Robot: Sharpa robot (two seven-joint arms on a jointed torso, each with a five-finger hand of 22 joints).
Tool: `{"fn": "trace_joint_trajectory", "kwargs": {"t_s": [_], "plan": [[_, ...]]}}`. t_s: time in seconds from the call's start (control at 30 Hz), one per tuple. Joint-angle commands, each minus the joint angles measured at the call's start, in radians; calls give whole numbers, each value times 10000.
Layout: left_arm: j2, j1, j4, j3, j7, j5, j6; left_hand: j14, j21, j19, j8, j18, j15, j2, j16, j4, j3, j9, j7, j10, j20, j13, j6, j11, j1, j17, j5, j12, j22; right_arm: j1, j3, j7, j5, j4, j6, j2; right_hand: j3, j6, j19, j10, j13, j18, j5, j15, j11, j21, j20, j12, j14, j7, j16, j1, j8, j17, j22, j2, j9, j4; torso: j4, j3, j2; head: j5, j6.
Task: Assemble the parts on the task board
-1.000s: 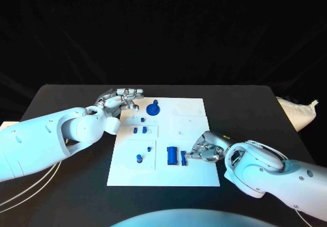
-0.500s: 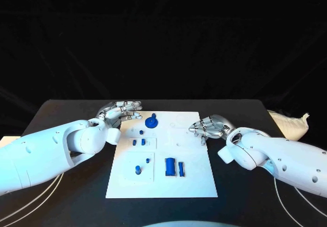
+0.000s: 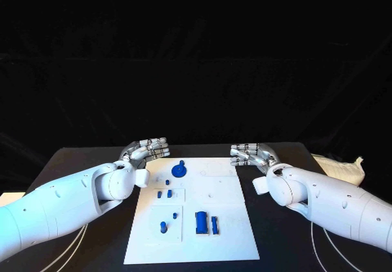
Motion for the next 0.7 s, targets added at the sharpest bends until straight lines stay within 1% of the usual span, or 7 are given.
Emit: {"fn": "trace_joint_trajectory", "kwargs": {"t_s": [0.03, 0.37, 0.4, 0.43, 0.5, 0.6, 0.7], "plan": [[-2, -1, 7, 1, 3, -3, -10, -2782, -657, -2329, -946, -515, -471, 974, -669, -520, -926, -664, -537, -3118, -819, -631, -2938, -483, -4130, -420, -345, -422, -1367, 3, -3, 4, 6, 9, -10, -2, 326, -2793, -3052, -3175, -549, -533, -441, -369, -459, -518, -686, -687, -3263, -555, -936, -4479, -651, -579, -1001, -695, -548, -642, 2, 3, -4, 3, 5], [-232, -122, 854, 67, 363, -366, -1192, -4747, -657, -3974, -946, -737, -806, 974, -1110, -520, -1583, -664, -929, -5329, -1388, -631, -5019, -831, -7047, -1319, -1150, -1324, -2302, 306, -397, 530, 717, 1053, -1192, -214, 326, -4760, -5256, -5422, -1512, -808, -768, -1175, -794, -852, -1172, -687, -5610, -942, -936, -7583, -651, -941, -1001, -695, -900, -642, 183, 269, -396, 313, 446], [-275, -145, 1014, 79, 431, -435, -1415, -4924, -657, -4123, -946, -736, -836, 974, -1149, -520, -1638, -664, -963, -5527, -1437, -631, -5204, -864, -7308, -1319, -1150, -1324, -2384, 363, -471, 630, 852, 1250, -1415, -254, 326, -4937, -5455, -5622, -1512, -808, -1470, -1175, -1520, -1575, -1215, -687, -5822, -977, -936, -7854, -651, -968, -1001, -695, -929, -642, 193, 285, -419, 331, 472], [-325, -171, 1197, 93, 509, -514, -1671, -5102, -657, -4273, -946, -774, -1552, 974, -1187, -520, -1693, -664, -1001, -5727, -1488, -631, -5394, -897, -7570, -1319, -1150, -1324, -2467, 430, -557, 745, 1007, 1478, -1673, -301, 326, -5105, -5645, -5813, -1512, -808, -1470, -1175, -1520, -1575, -1255, -687, -6025, -1011, -936, -8115, -651, -1686, -1001, -695, -1653, -642, 201, 295, -435, 343, 490], [-434, -229, 1601, 125, 681, -687, -2235, -5437, -657, -4549, -946, -841, -1552, 974, -1256, -520, -1803, -664, -1064, -6096, -1588, -631, -5747, -1642, -8065, -1319, -1150, -1324, -2624, 574, -744, 995, 1345, 1975, -2235, -402, 326, -5450, -6035, -6207, -1512, -916, -1470, -1175, -1520, -1575, -1335, -687, -6440, -1084, -936, -8649, -651, -1686, -1001, -695, -1653, -642, 203, 299, -441, 348, 496], [-645, -340, 2379, 186, 1012, -1021, -3321, -5922, -657, -4952, -946, -947, -1552, 974, -1356, -520, -1957, -664, -1821, -6633, -1729, -631, -6250, -1642, -8778, -1319, -1150, -1324, -2849, 816, -1058, 1414, 1912, 2806, -3177, -571, 326, -5935, -6585, -6766, -1512, -970, -1470, -1175, -1520, -1575, -1453, -687, -7027, -1855, -936, -9398, -651, -1686, -1001, -695, -1653, -642, 203, 299, -441, 348, 496], [-795, -419, 2932, 229, 1247, -1258, -4092, -6297, -657, -5263, -946, -948, -1552, 974, -2078, -520, -2075, -664, -1821, -7052, -1838, -631, -6646, -1642, -9327, -1319, -1150, -1324, -3022, 971, -1259, 1683, 2275, 3340, -3781, -679, 326, -6305, -7004, -7188, -1512, -1024, -1470, -1175, -1520, -1575, -1541, -687, -7474, -1855, -936, -9975, -651, -1686, -1001, -695, -1653, -642, 203, 299, -441, 348, 496]]}}
